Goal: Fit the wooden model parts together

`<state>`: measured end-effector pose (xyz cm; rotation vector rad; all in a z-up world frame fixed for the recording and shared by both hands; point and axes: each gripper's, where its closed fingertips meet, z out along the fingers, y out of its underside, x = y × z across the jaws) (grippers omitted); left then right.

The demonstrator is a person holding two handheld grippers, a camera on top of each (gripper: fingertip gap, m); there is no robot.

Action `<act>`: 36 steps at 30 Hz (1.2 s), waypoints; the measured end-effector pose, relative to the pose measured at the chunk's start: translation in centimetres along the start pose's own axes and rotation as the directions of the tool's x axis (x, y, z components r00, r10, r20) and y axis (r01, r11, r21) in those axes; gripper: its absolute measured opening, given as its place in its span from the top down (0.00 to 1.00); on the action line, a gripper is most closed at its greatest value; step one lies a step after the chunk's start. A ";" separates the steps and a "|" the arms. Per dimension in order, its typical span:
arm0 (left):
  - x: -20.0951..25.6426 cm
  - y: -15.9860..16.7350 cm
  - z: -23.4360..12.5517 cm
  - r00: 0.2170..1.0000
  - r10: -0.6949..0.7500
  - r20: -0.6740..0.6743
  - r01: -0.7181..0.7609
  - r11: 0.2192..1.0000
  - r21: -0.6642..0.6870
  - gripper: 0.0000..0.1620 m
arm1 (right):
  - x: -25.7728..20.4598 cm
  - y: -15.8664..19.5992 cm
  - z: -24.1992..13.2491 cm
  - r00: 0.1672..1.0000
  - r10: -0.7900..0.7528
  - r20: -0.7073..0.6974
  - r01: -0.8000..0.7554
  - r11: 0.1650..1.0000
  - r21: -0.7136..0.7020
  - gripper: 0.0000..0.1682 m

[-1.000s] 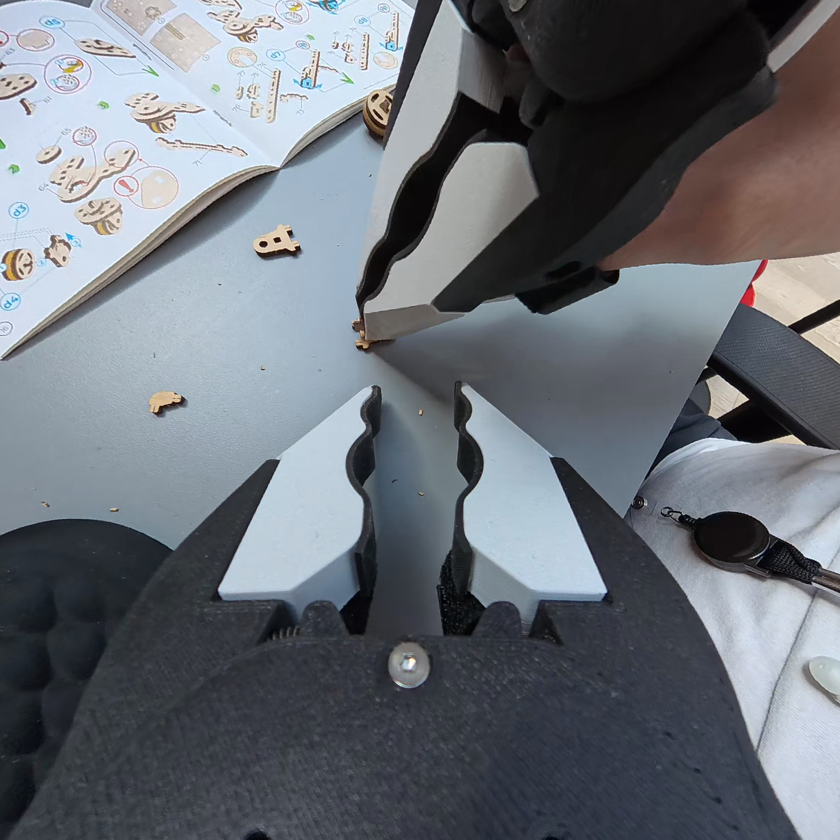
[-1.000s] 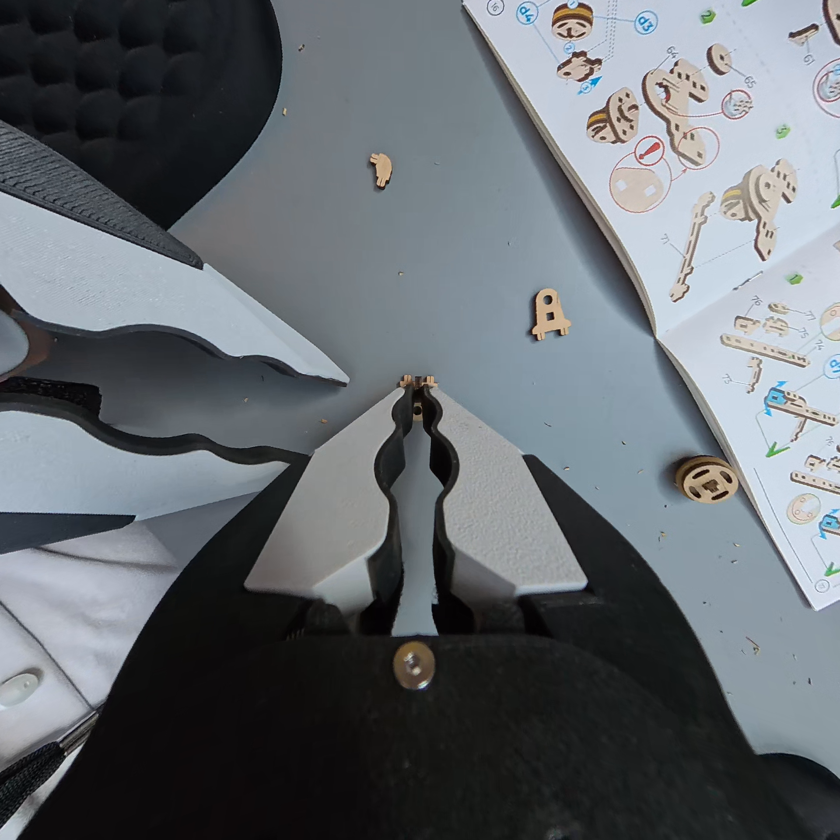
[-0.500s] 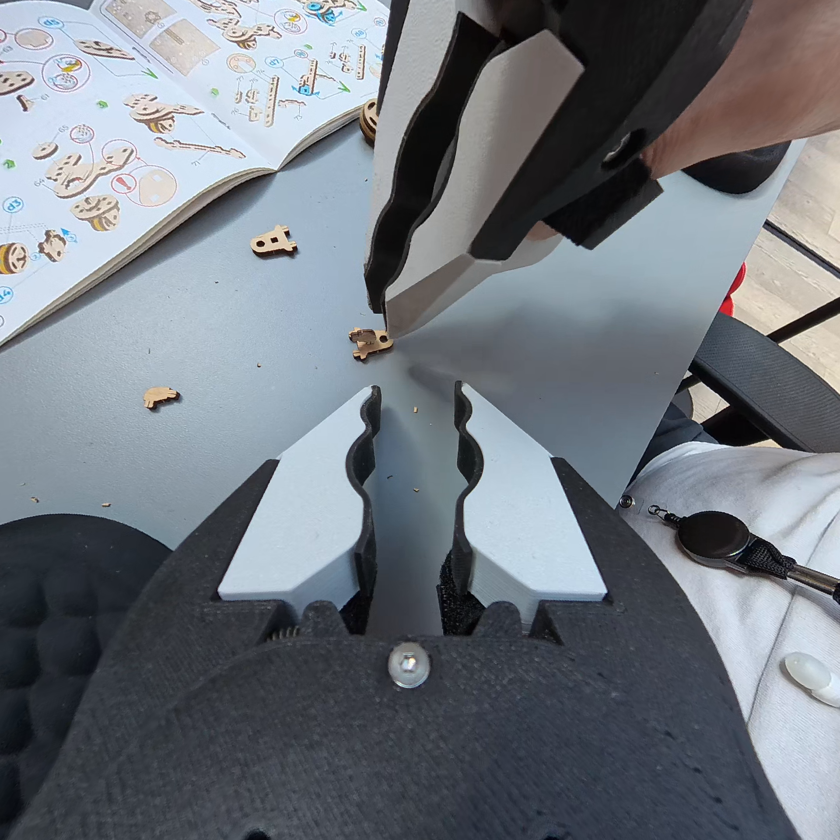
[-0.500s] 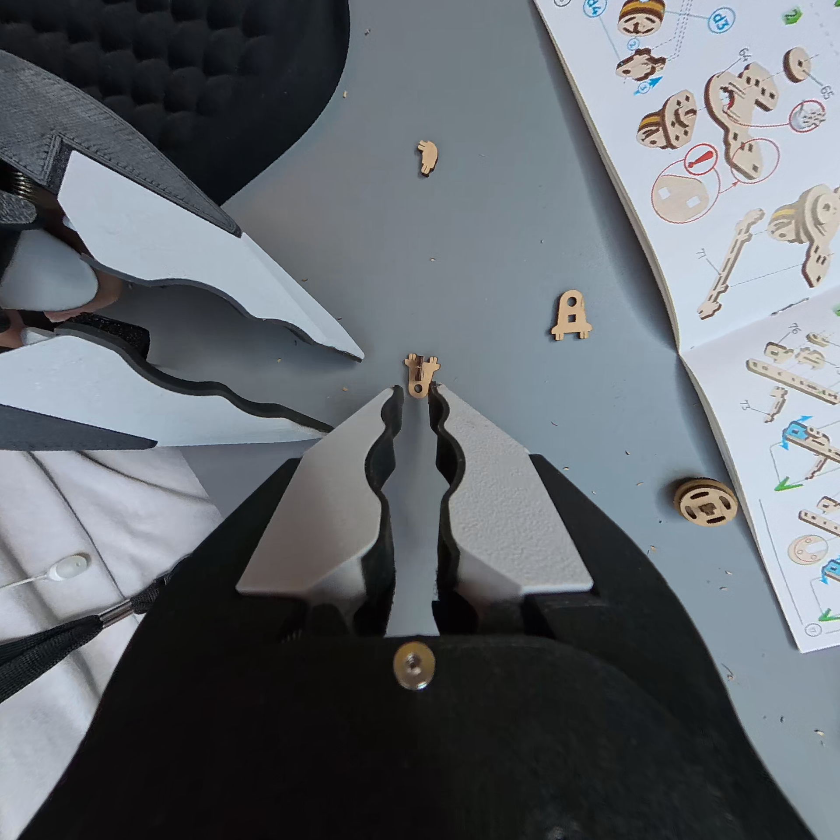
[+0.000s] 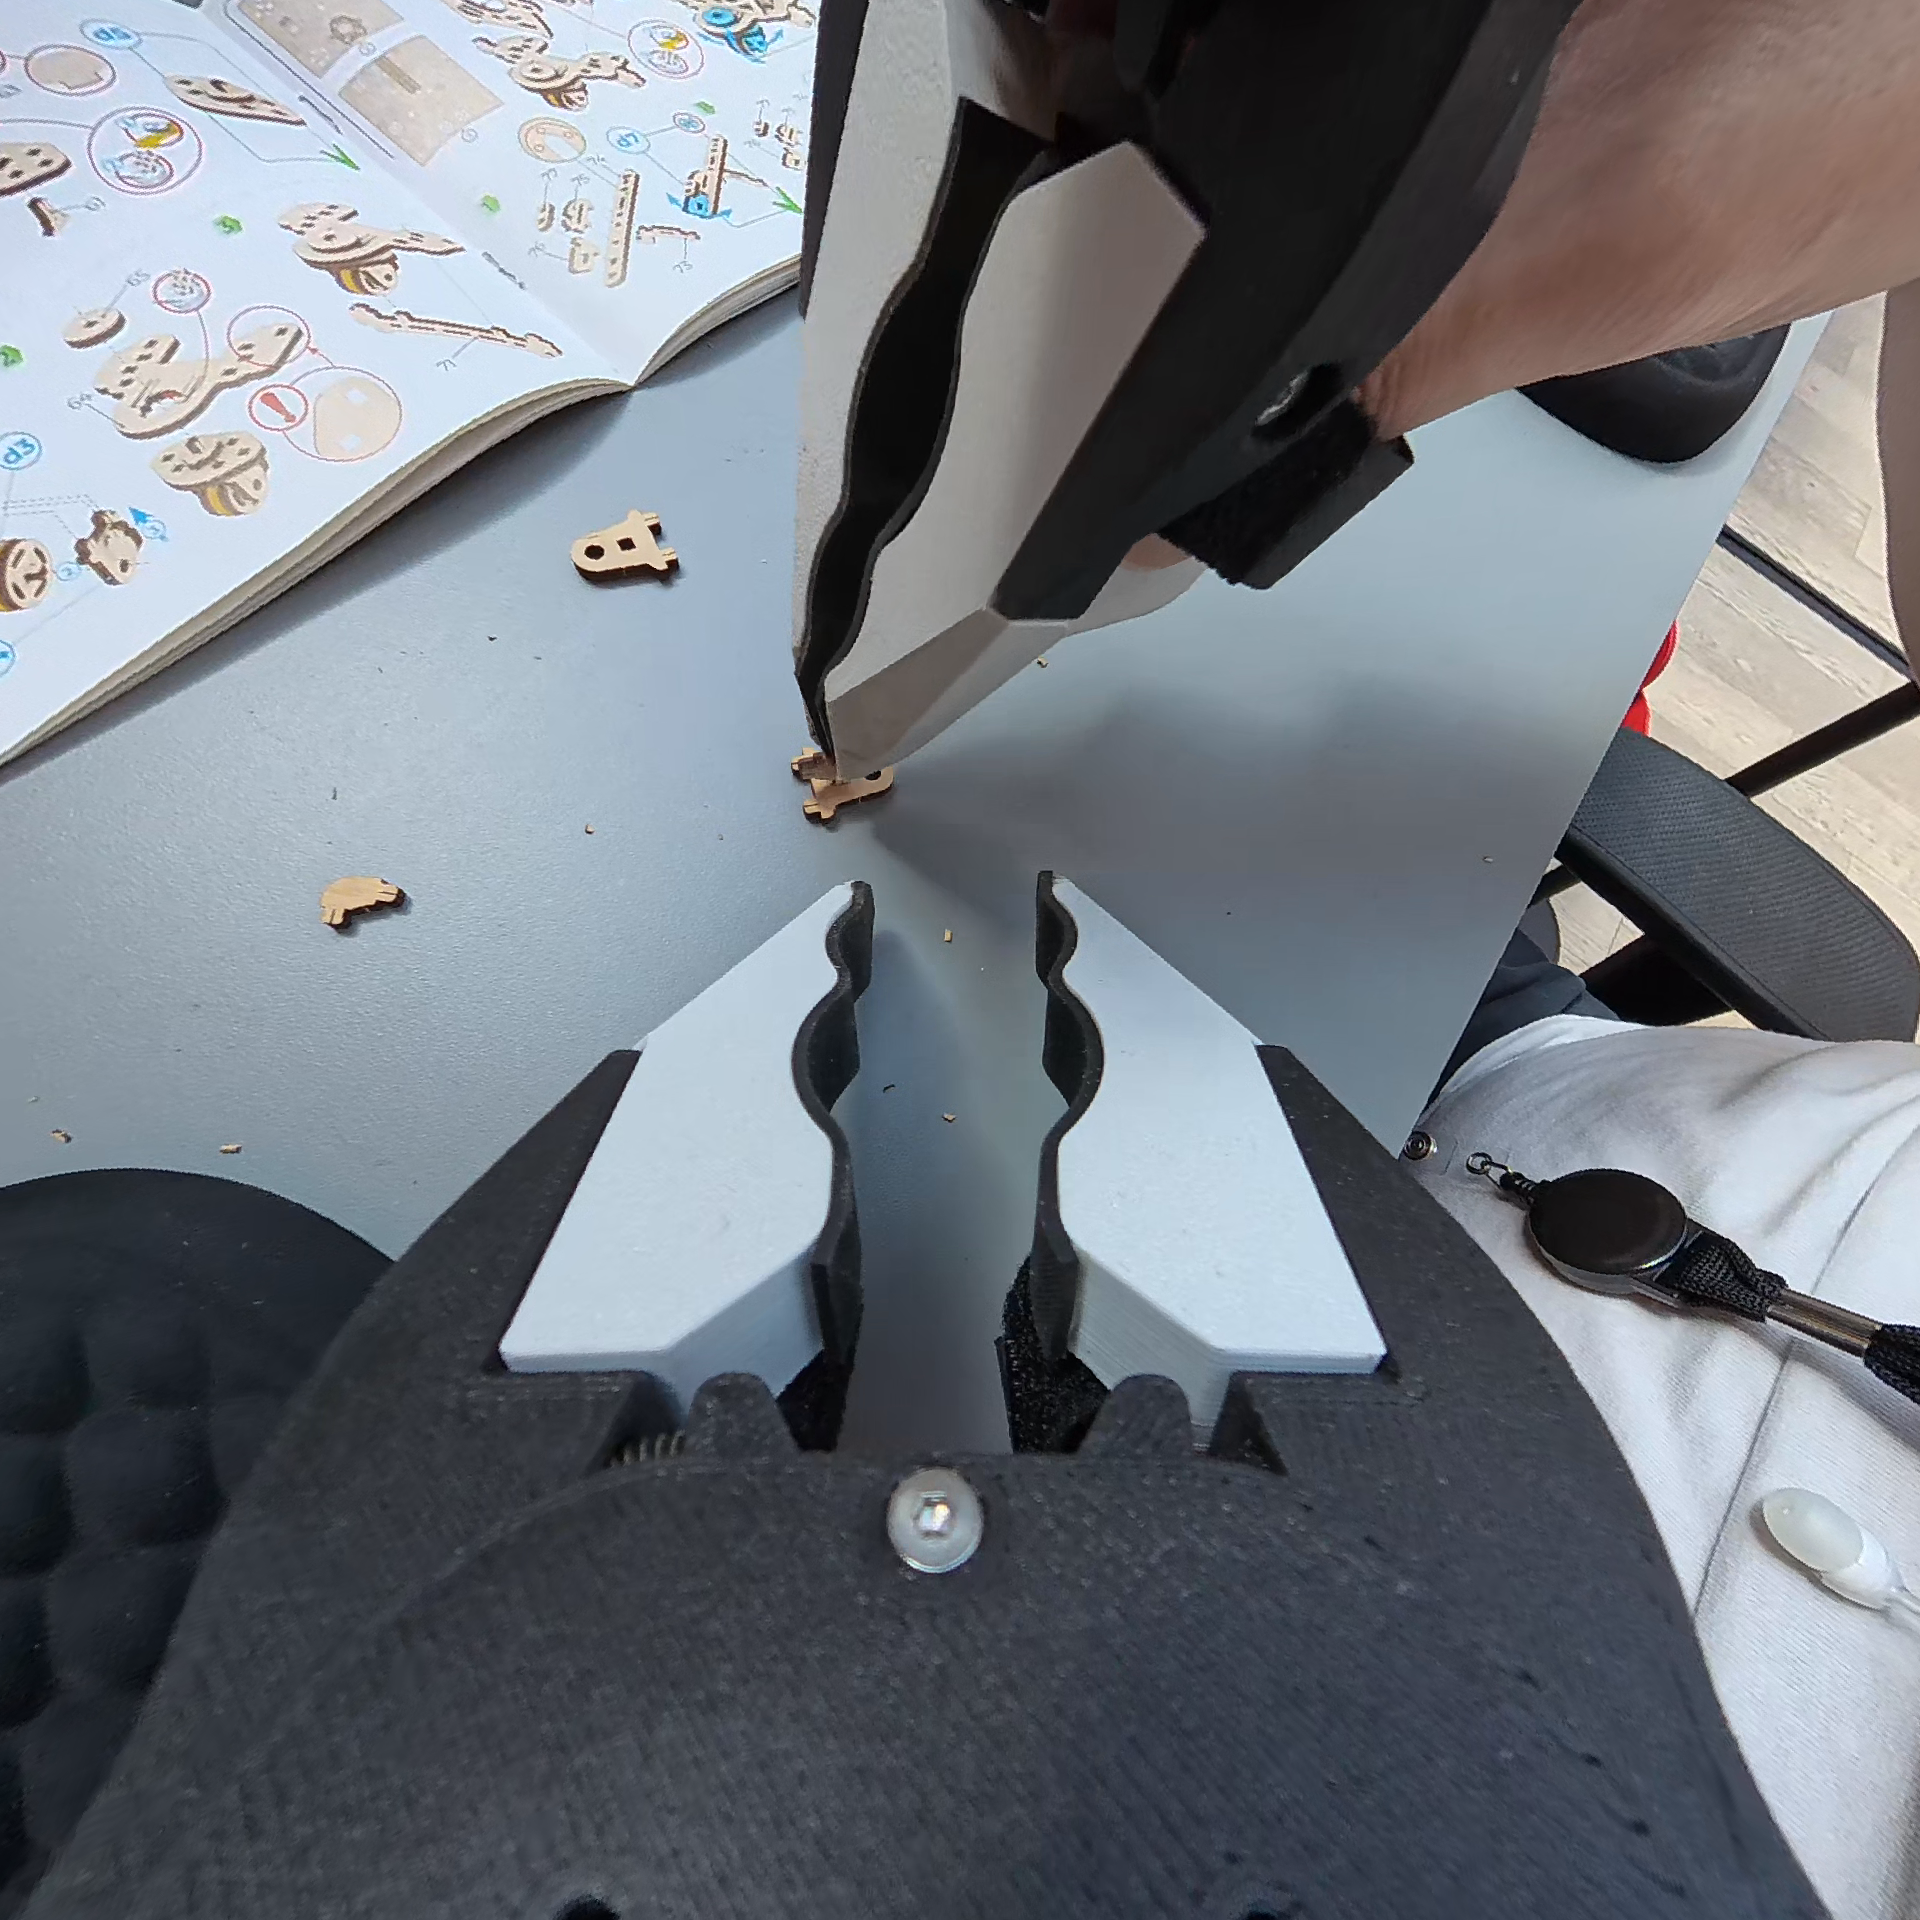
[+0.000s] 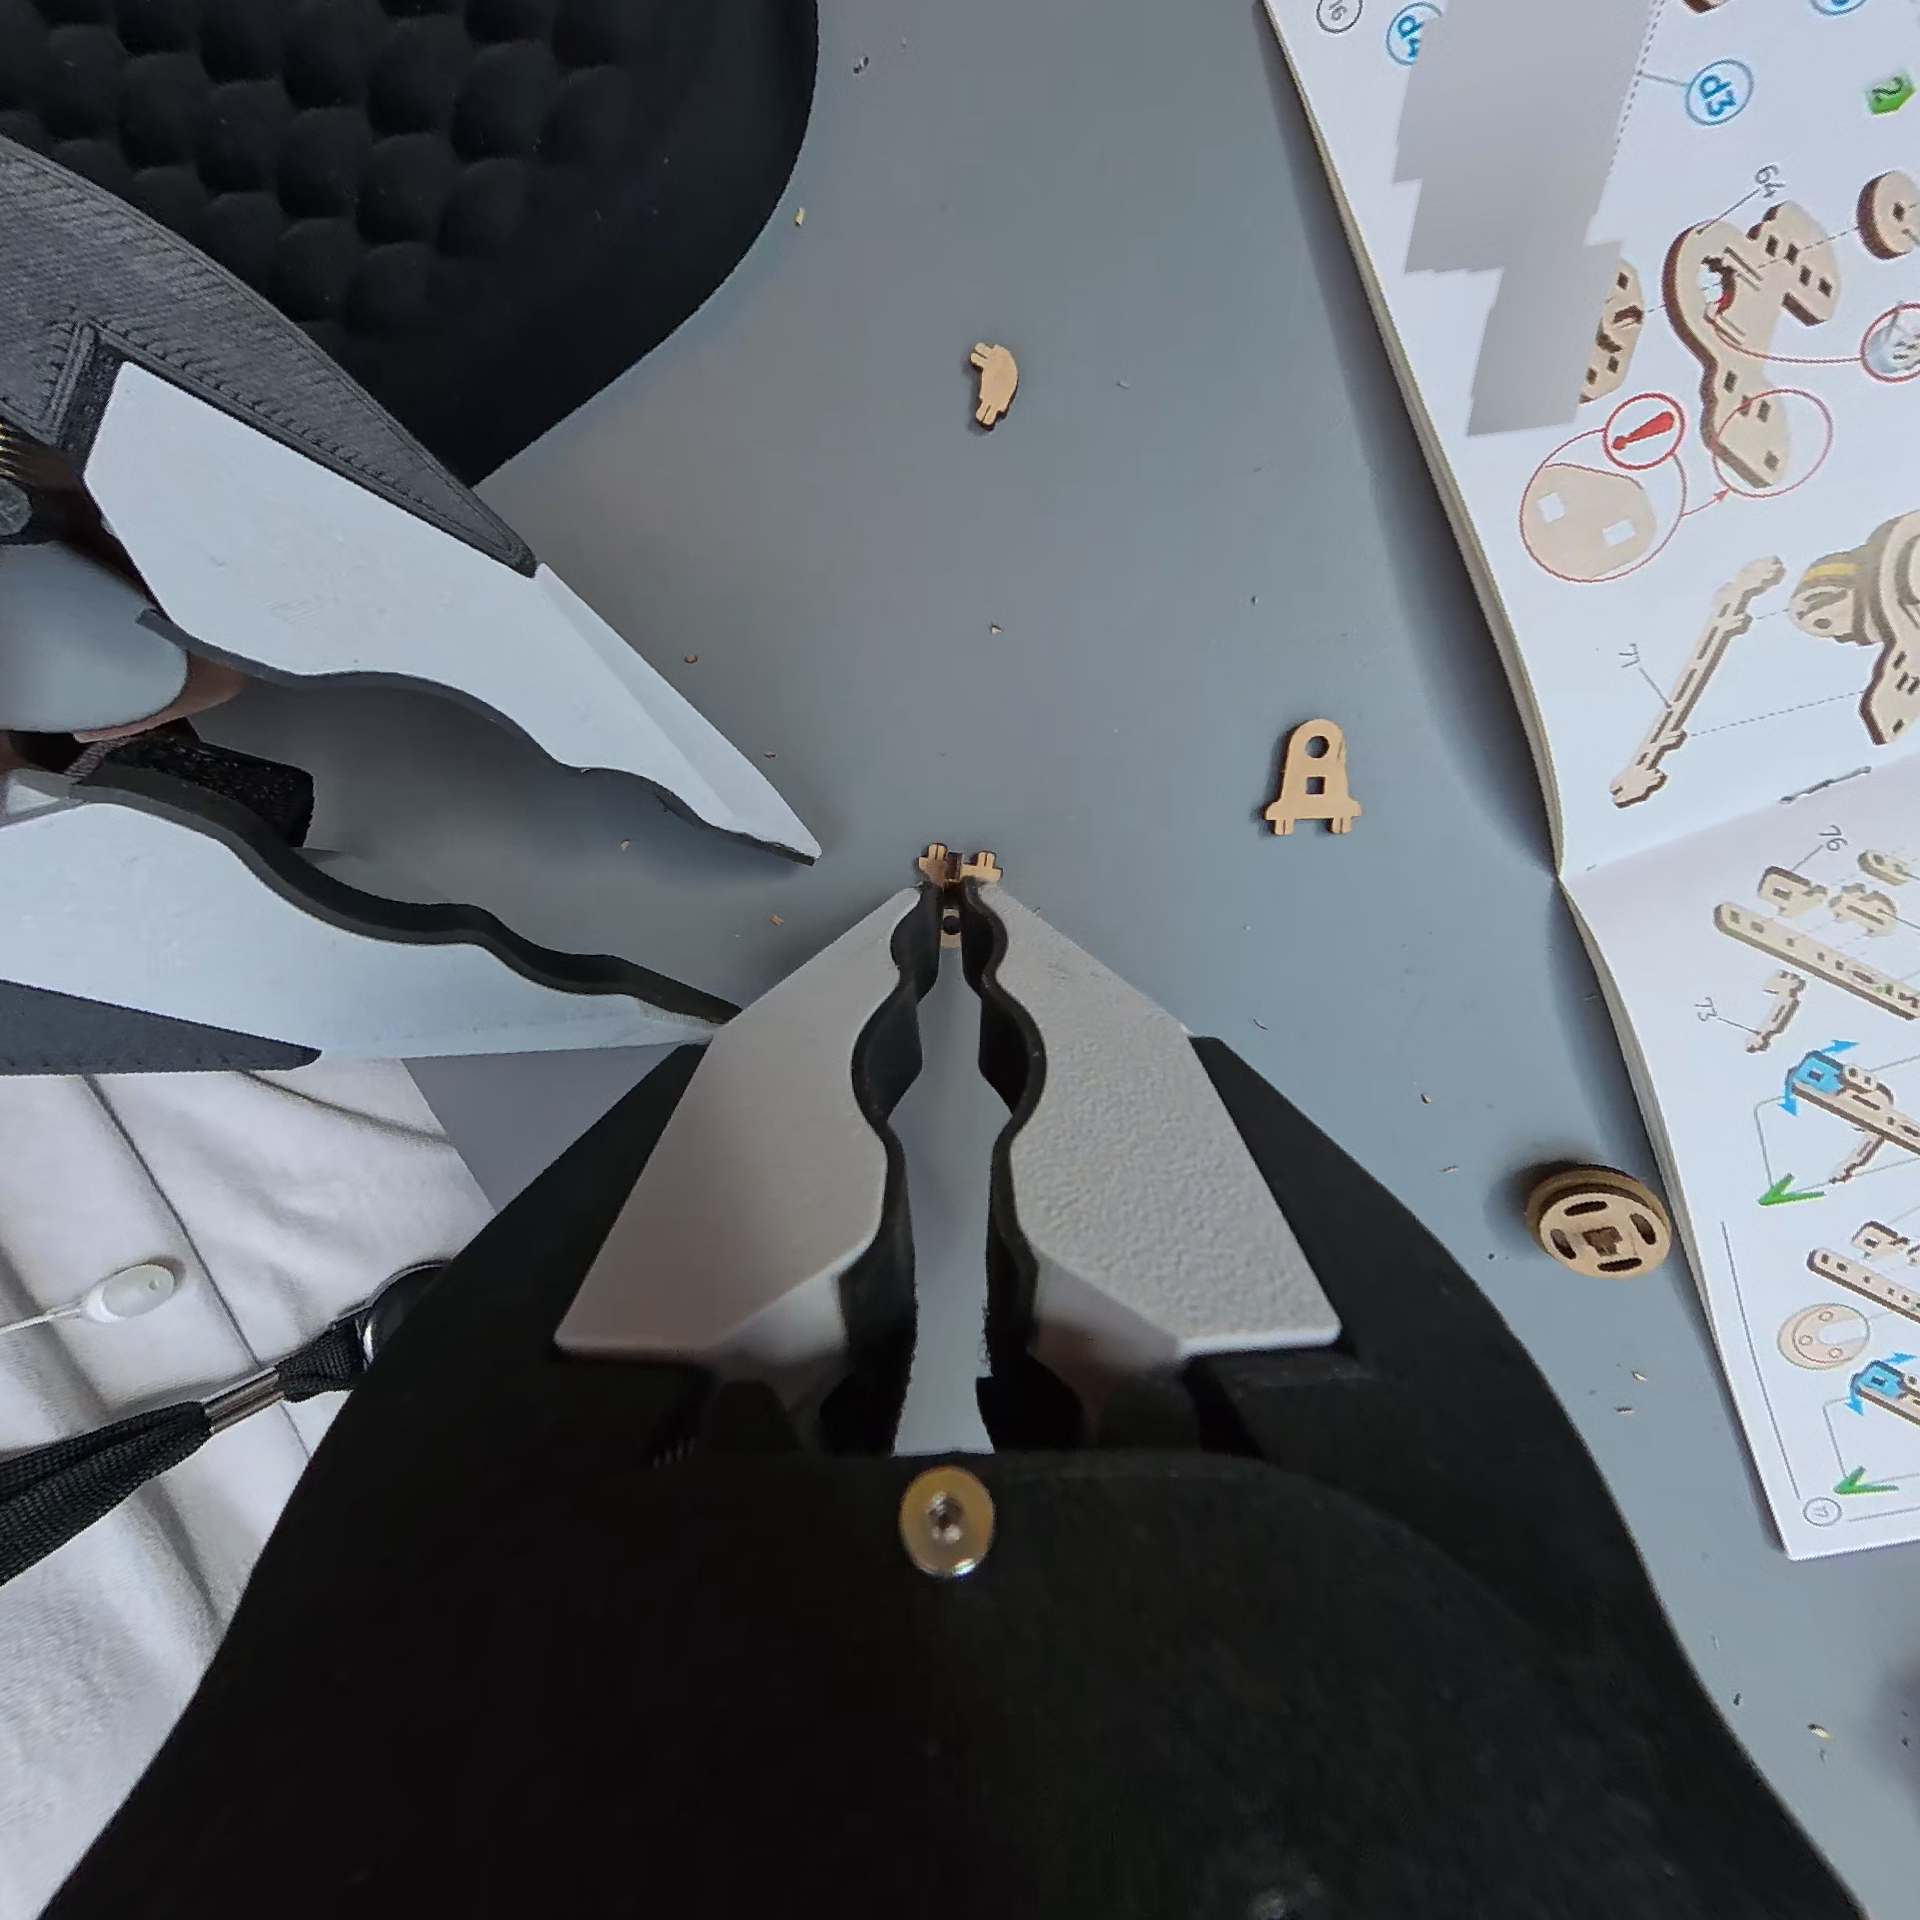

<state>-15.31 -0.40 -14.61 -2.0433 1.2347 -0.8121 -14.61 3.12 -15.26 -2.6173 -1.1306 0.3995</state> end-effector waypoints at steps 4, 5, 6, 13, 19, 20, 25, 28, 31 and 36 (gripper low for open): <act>0.0 0.0 0.0 1.000 -0.005 -0.006 0.005 1.000 0.003 0.81 | 0.0 0.0 0.1 1.000 0.005 0.001 -0.005 1.000 -0.003 0.97; 0.0 0.0 0.0 1.000 -0.006 -0.008 0.006 1.000 0.004 0.81 | 0.0 -0.1 0.1 1.000 0.006 0.008 -0.006 1.000 -0.002 0.96; 0.0 0.0 0.0 1.000 -0.008 -0.009 0.008 1.000 0.004 0.82 | -0.1 -0.1 0.1 1.000 0.007 0.012 -0.007 1.000 0.000 0.96; 0.1 0.0 -0.1 1.000 -0.014 -0.019 0.014 1.000 0.007 0.82 | 0.0 -0.1 0.1 1.000 -0.002 0.004 0.002 1.000 -0.005 0.98; 0.2 0.0 -0.1 1.000 -0.016 -0.023 0.016 1.000 0.009 0.82 | 0.0 0.0 0.2 1.000 -0.007 0.010 0.007 1.000 -0.011 0.98; 0.2 0.0 -0.1 1.000 -0.017 -0.024 0.017 1.000 0.009 0.82 | 0.0 0.0 0.2 1.000 -0.010 0.007 0.010 1.000 -0.011 0.98; 0.2 0.0 -0.2 0.999 -0.017 -0.027 0.018 1.000 0.010 0.82 | 0.0 0.1 0.2 0.999 -0.040 -0.009 0.040 0.999 -0.033 0.98; 0.2 0.0 -0.2 0.999 -0.018 -0.028 0.018 1.000 0.010 0.82 | -0.1 0.2 0.2 0.997 -0.073 -0.037 0.072 0.996 -0.044 0.98; 0.2 0.0 -0.1 1.000 -0.015 -0.025 0.016 1.000 0.011 0.82 | -0.1 0.2 0.2 0.992 -0.103 -0.078 0.099 0.994 -0.052 0.98; 0.2 0.1 -0.1 1.000 -0.007 -0.012 0.007 1.000 0.006 0.82 | -0.1 0.3 0.3 0.987 -0.118 -0.113 0.113 0.992 -0.050 0.98</act>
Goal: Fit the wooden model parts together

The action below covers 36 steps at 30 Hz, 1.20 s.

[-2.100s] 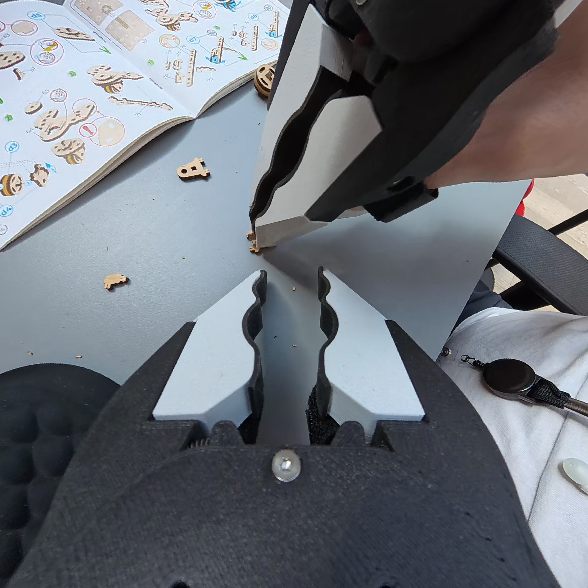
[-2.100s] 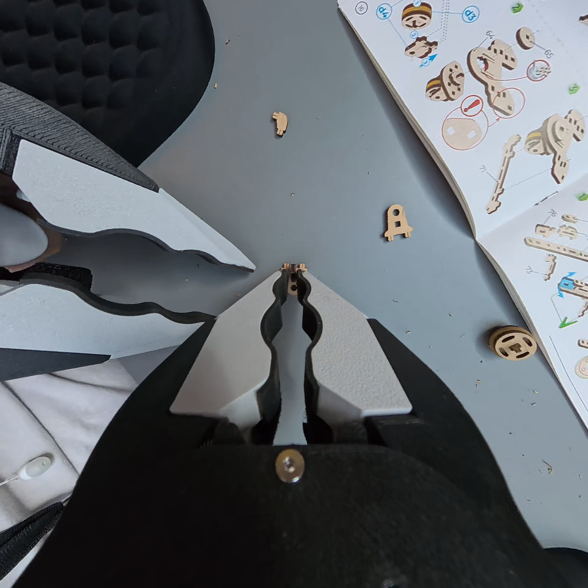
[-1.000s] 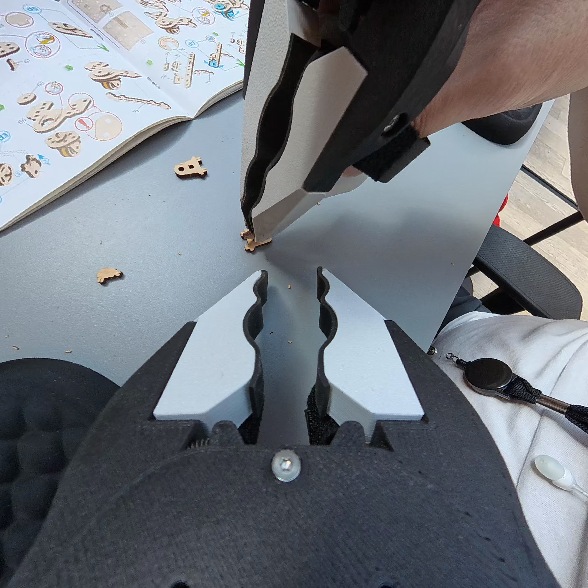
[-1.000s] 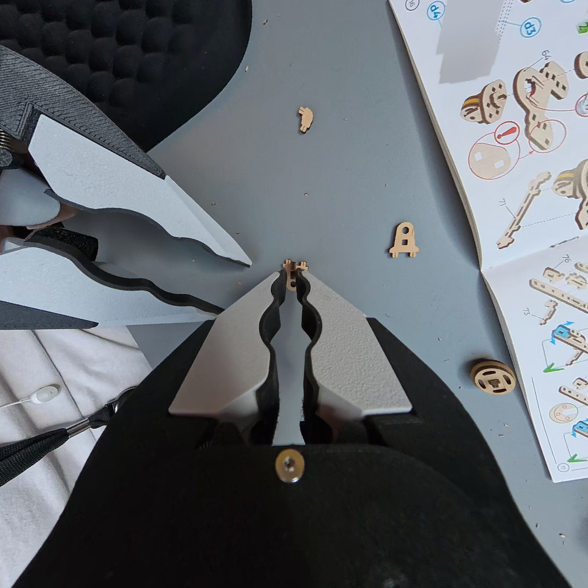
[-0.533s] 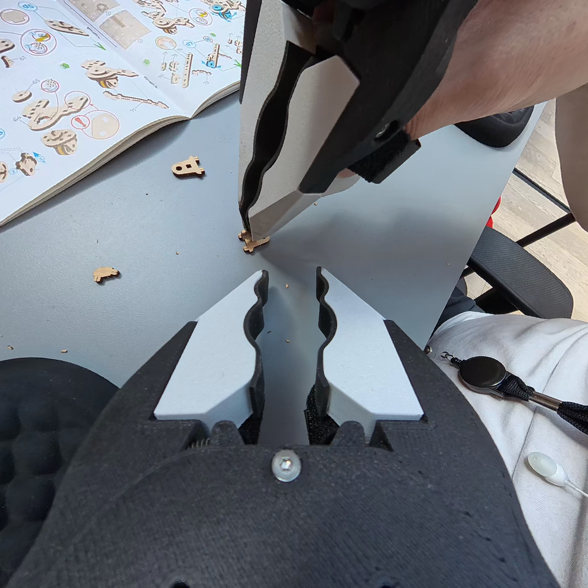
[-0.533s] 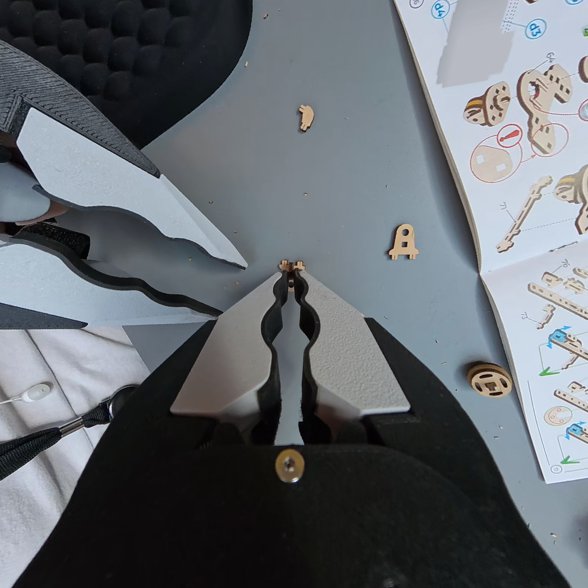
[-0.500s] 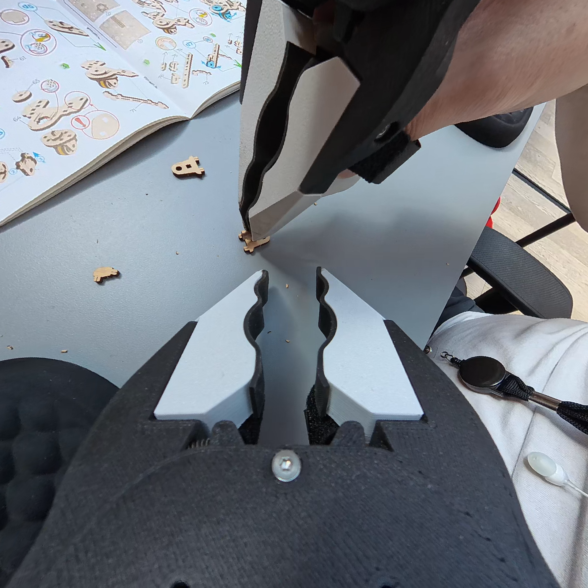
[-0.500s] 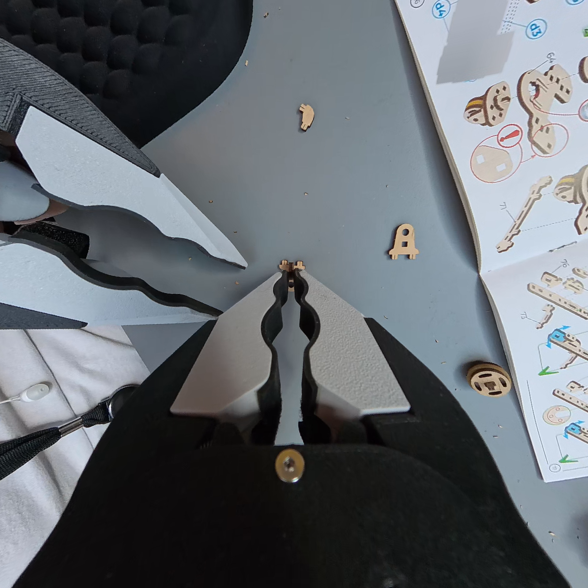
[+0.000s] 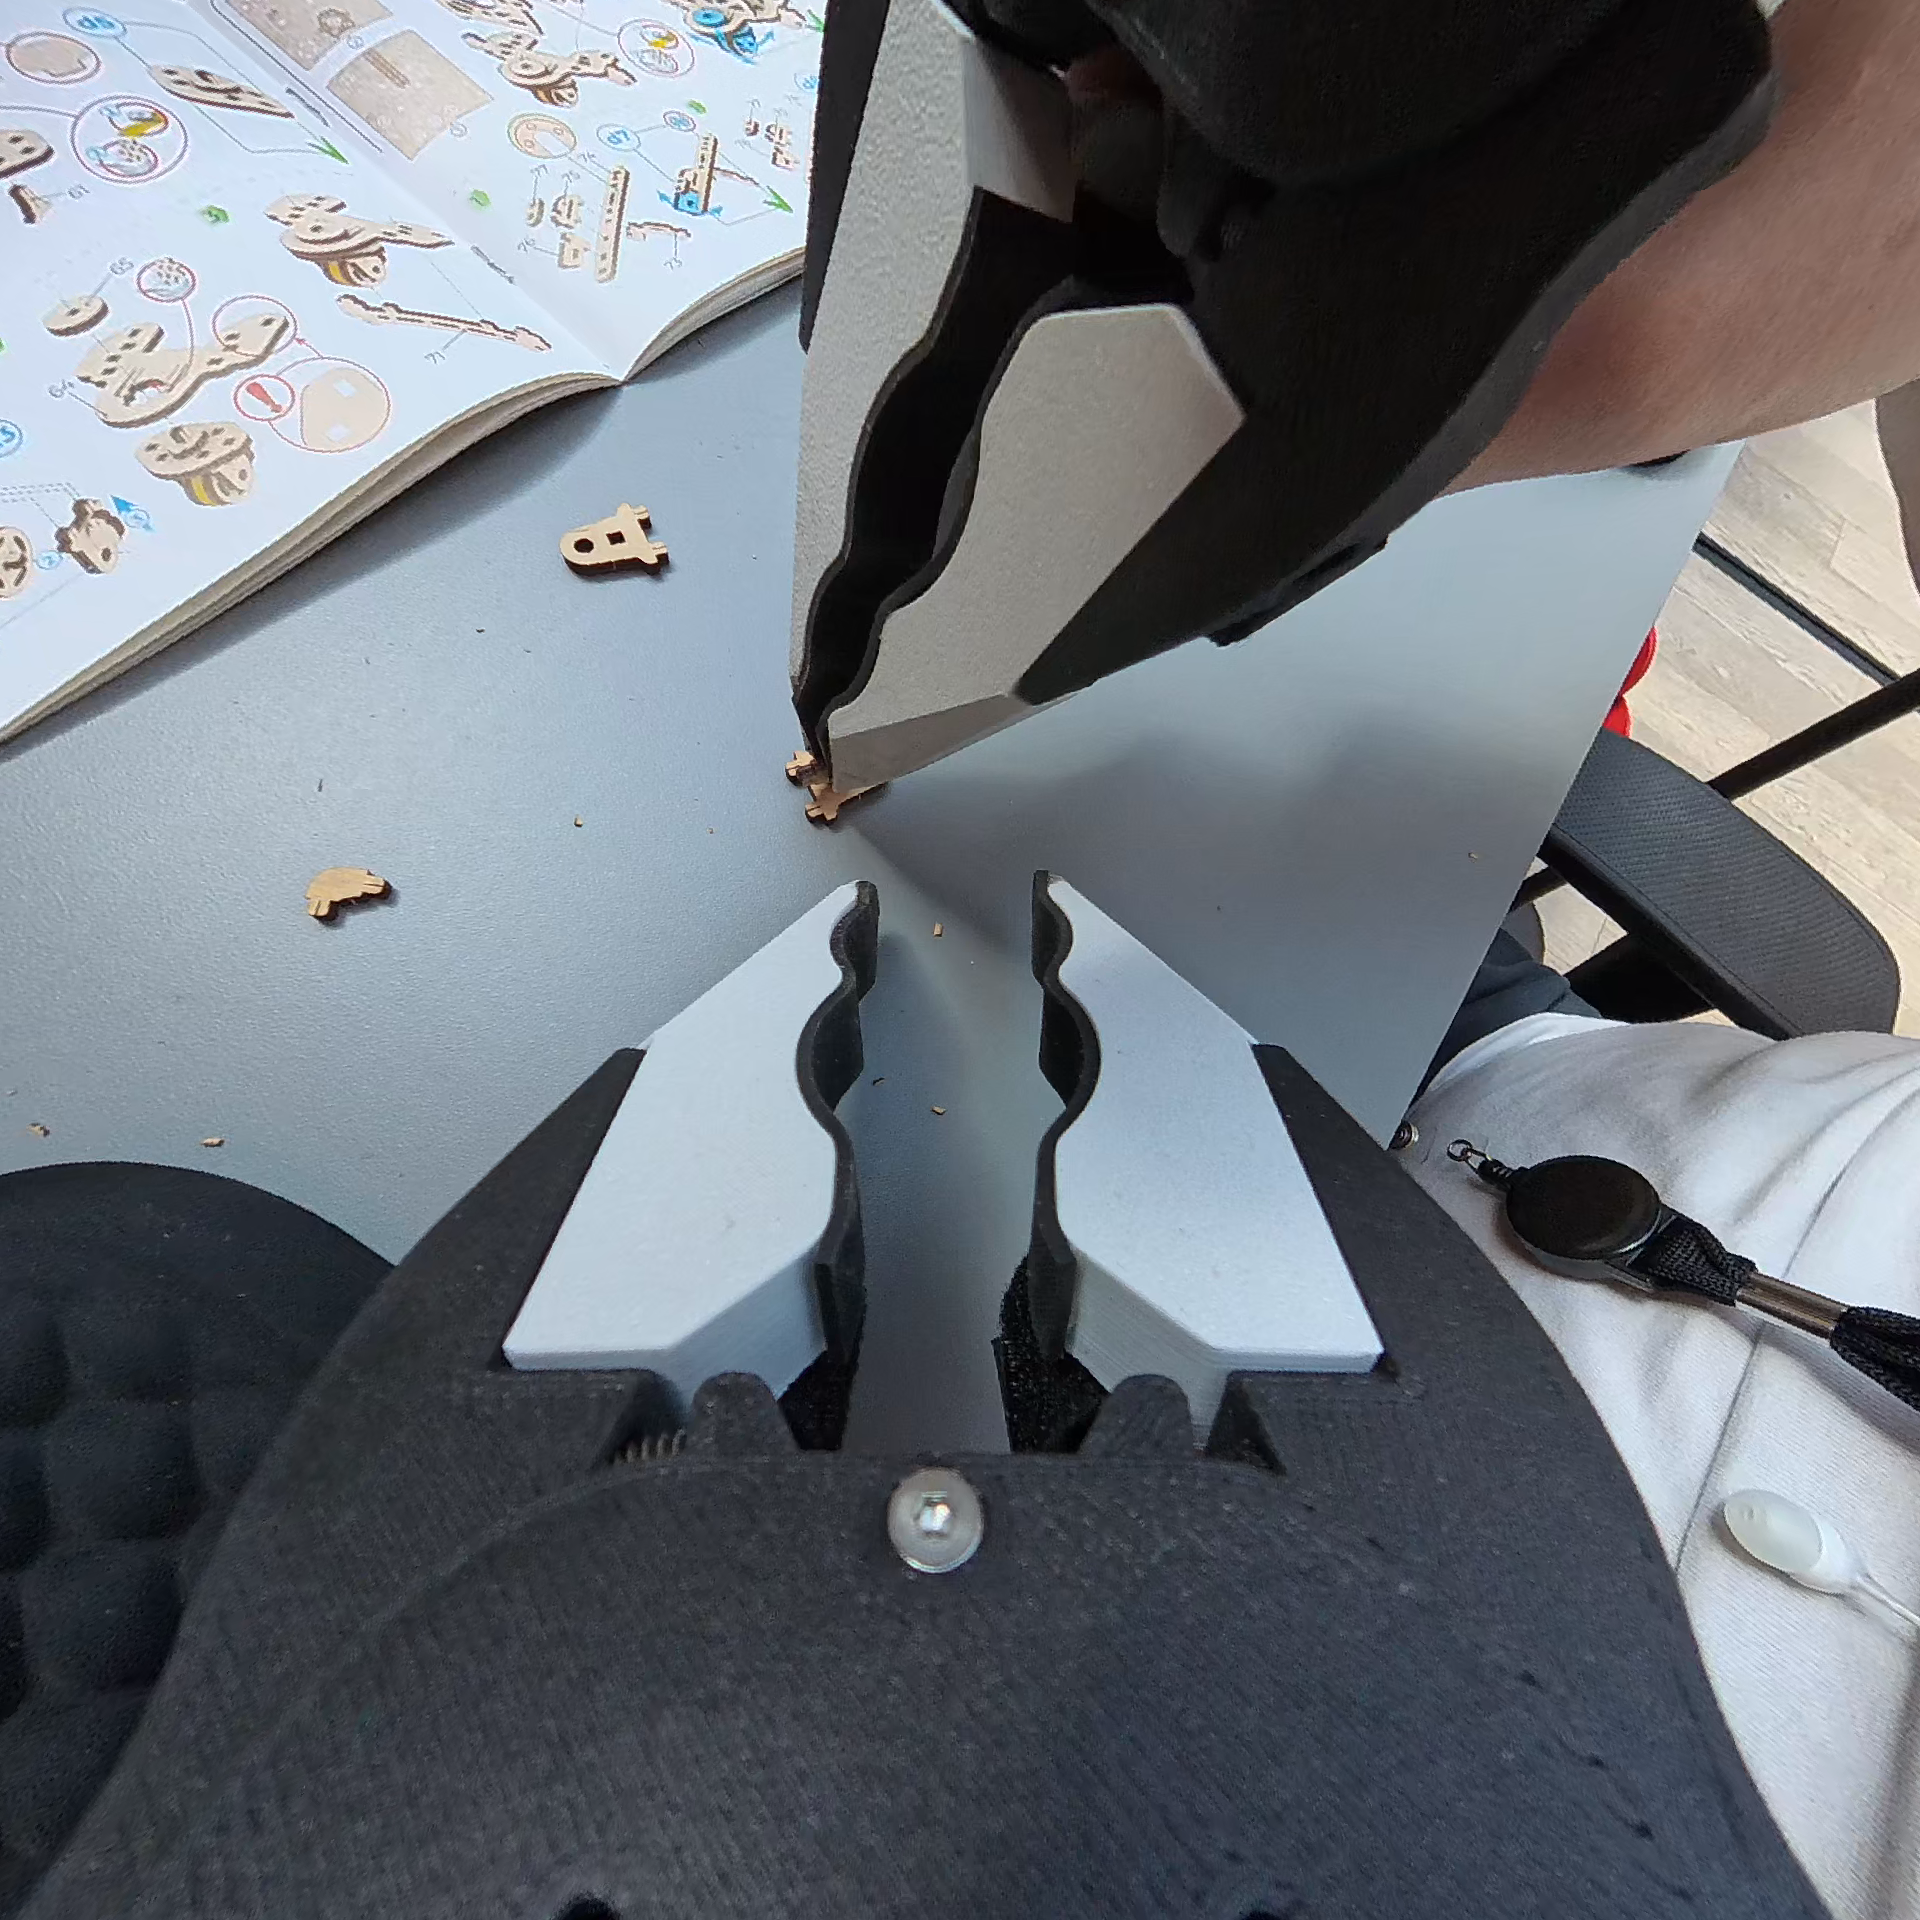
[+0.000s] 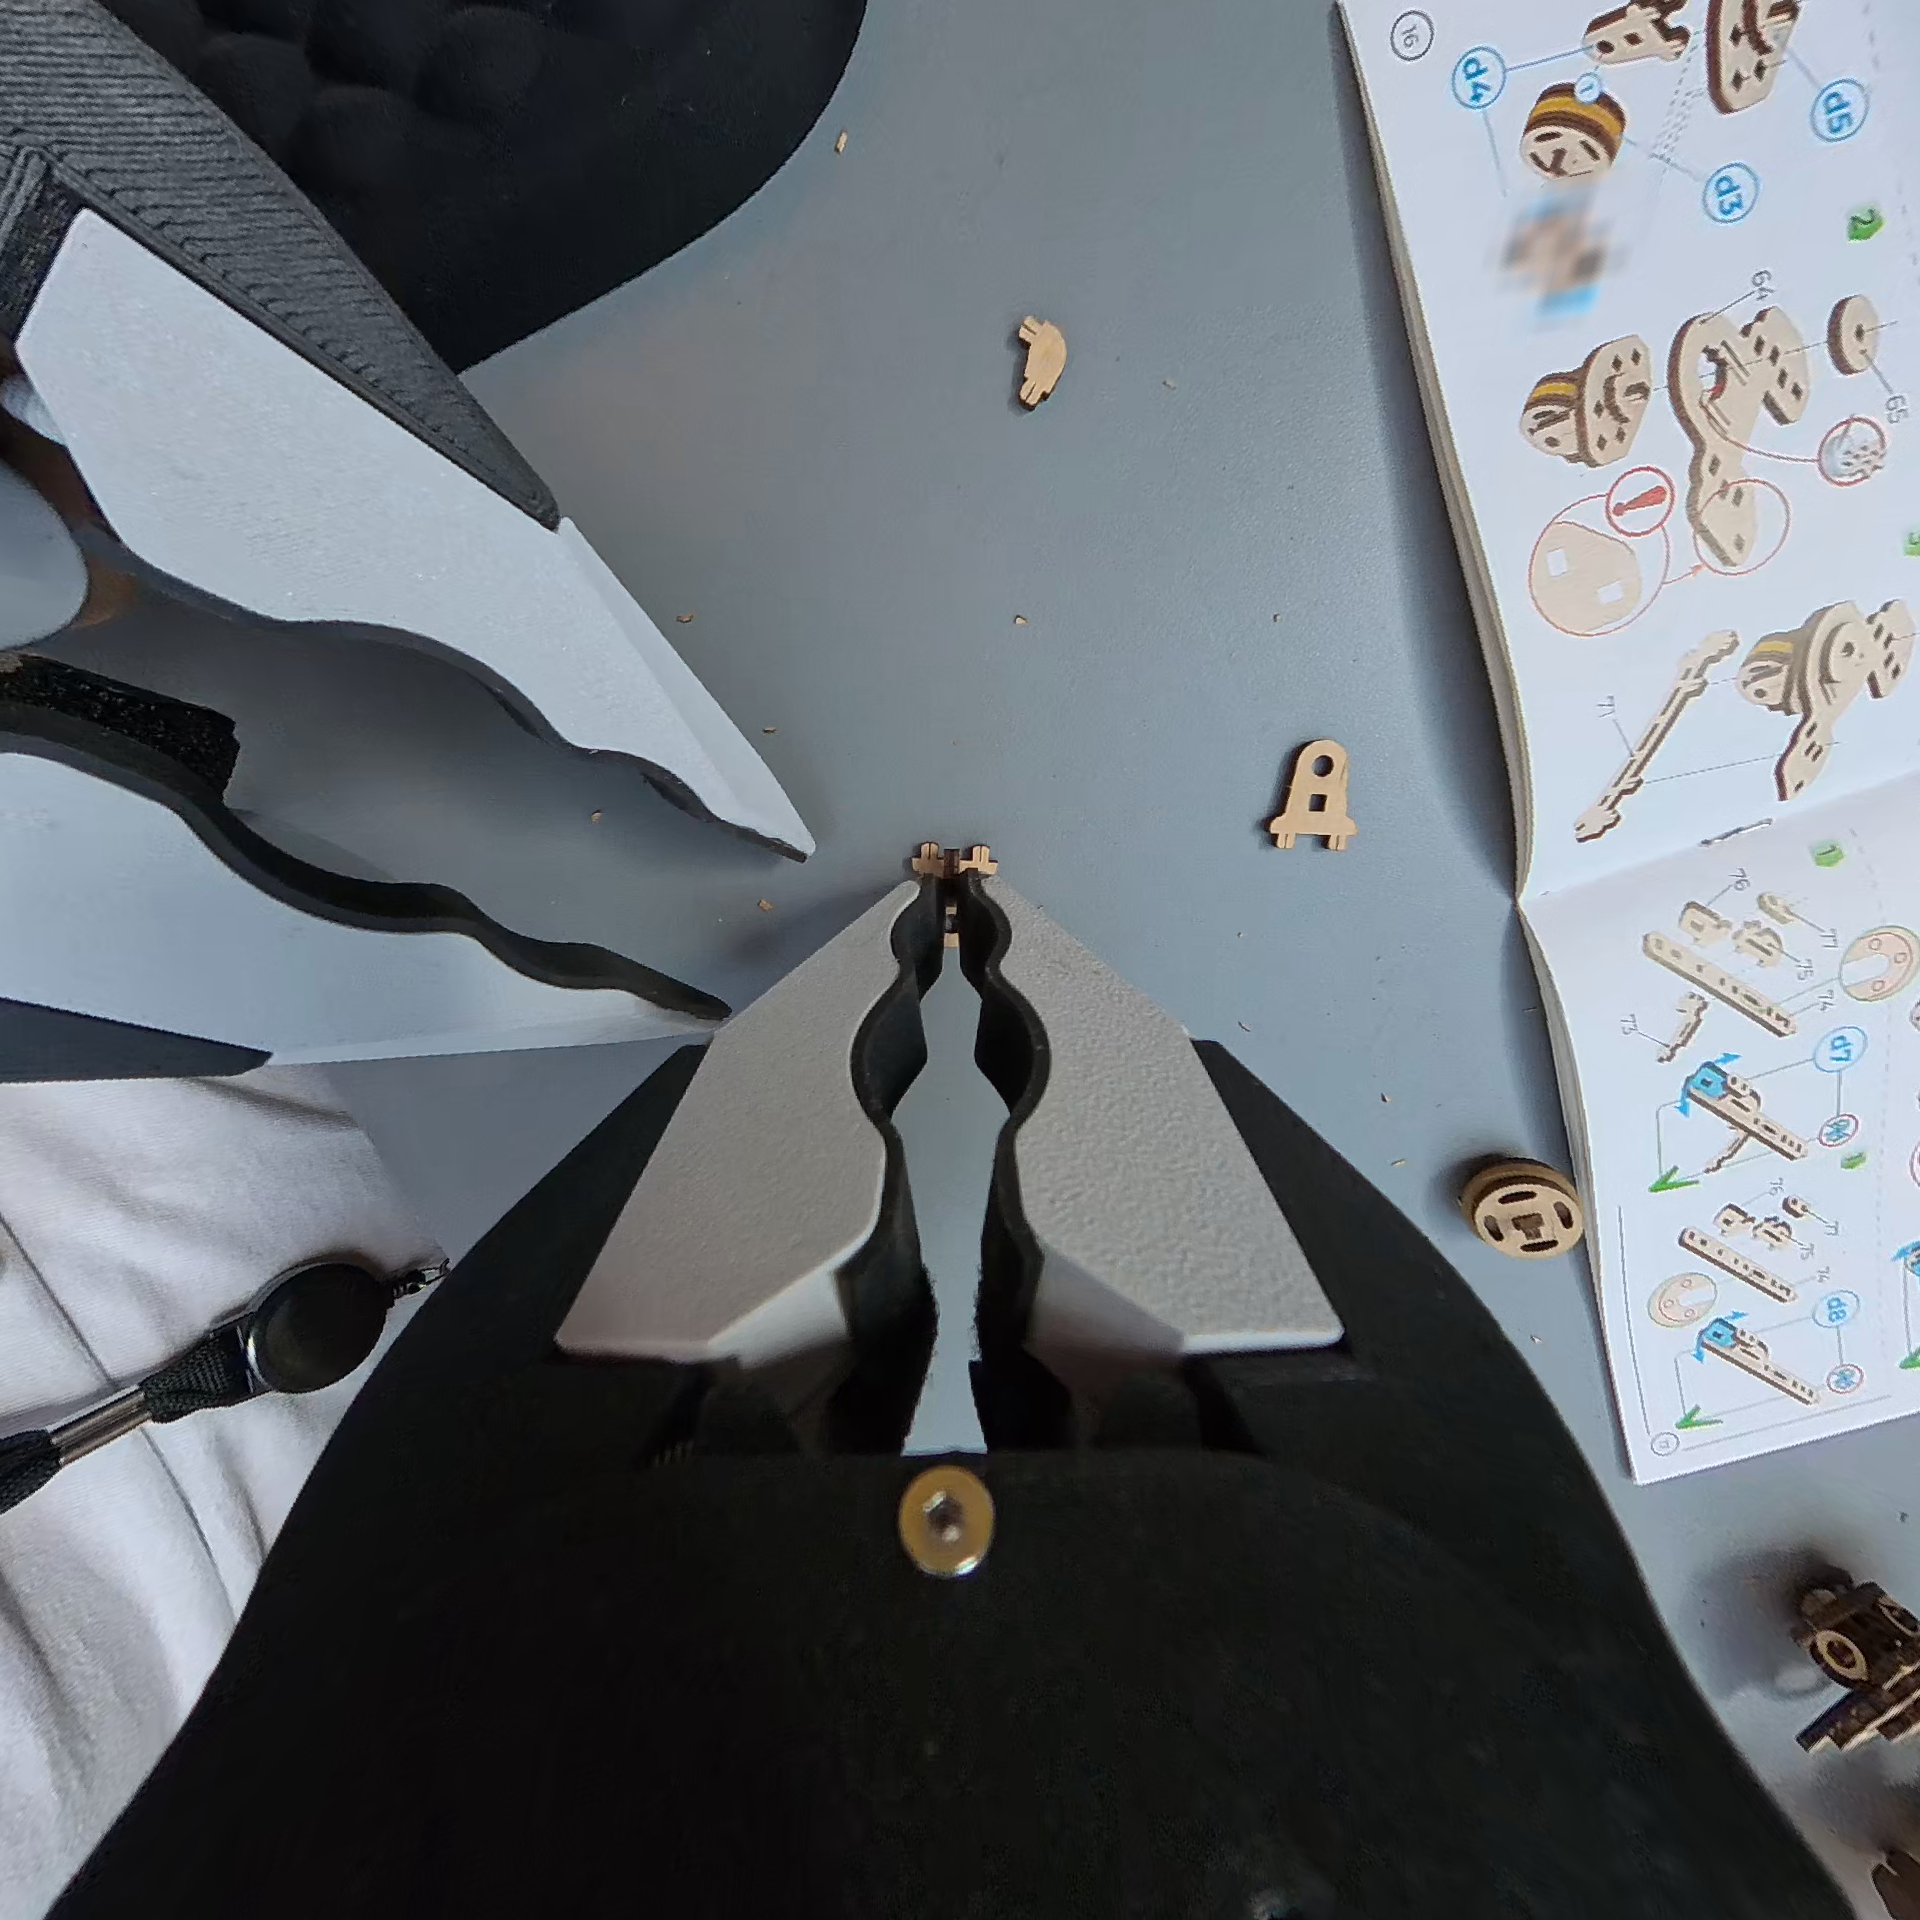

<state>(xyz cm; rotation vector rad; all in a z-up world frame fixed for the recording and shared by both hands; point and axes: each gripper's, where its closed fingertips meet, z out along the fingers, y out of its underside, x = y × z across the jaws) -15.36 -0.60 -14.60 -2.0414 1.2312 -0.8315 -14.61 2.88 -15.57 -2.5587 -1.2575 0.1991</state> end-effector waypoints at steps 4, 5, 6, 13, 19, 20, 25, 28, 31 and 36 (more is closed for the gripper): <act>0.0 0.0 0.0 1.000 0.001 0.004 -0.001 1.000 0.000 0.82 | 0.0 0.1 0.0 1.000 0.002 -0.024 -0.001 1.000 0.031 0.98; 0.0 0.0 0.0 1.000 -0.001 0.003 0.001 1.000 0.001 0.82 | -0.1 0.1 0.0 1.000 0.006 -0.028 -0.005 0.999 0.041 0.98; 0.0 0.0 0.0 1.000 -0.002 0.001 0.002 1.000 0.003 0.82 | -0.1 0.1 0.0 0.999 0.013 -0.030 -0.012 0.999 0.048 0.98; 0.0 0.0 0.0 1.000 0.001 0.003 -0.001 1.000 0.001 0.82 | -0.1 0.3 0.0 0.998 -0.004 -0.062 0.007 0.999 0.040 0.98; -0.1 0.0 0.1 1.000 0.003 0.013 -0.003 1.000 -0.003 0.82 | -0.1 0.3 0.1 0.999 -0.032 -0.037 0.031 0.999 -0.025 0.98; -0.1 0.1 0.1 1.000 0.005 0.016 -0.005 1.000 -0.004 0.82 | -0.1 0.3 0.1 0.999 -0.037 -0.034 0.035 0.998 -0.043 0.98; -0.3 0.1 0.2 1.000 0.007 0.027 -0.006 1.000 -0.004 0.82 | -0.2 0.2 0.3 0.997 -0.072 -0.009 0.071 0.989 -0.131 0.98; -0.3 0.1 0.1 1.000 0.003 0.028 -0.003 1.000 -0.003 0.82 | -0.2 0.2 0.3 0.997 -0.078 0.011 0.079 0.984 -0.163 0.98; -0.3 0.1 0.1 1.000 0.003 0.028 -0.003 1.000 -0.002 0.82 | -0.3 0.2 0.3 0.997 -0.069 0.037 0.074 0.986 -0.151 0.98; -0.2 0.1 0.2 1.000 -0.006 0.016 0.006 1.000 -0.009 0.82 | -0.4 0.0 0.3 0.995 -0.058 0.079 0.063 0.996 -0.059 0.97</act>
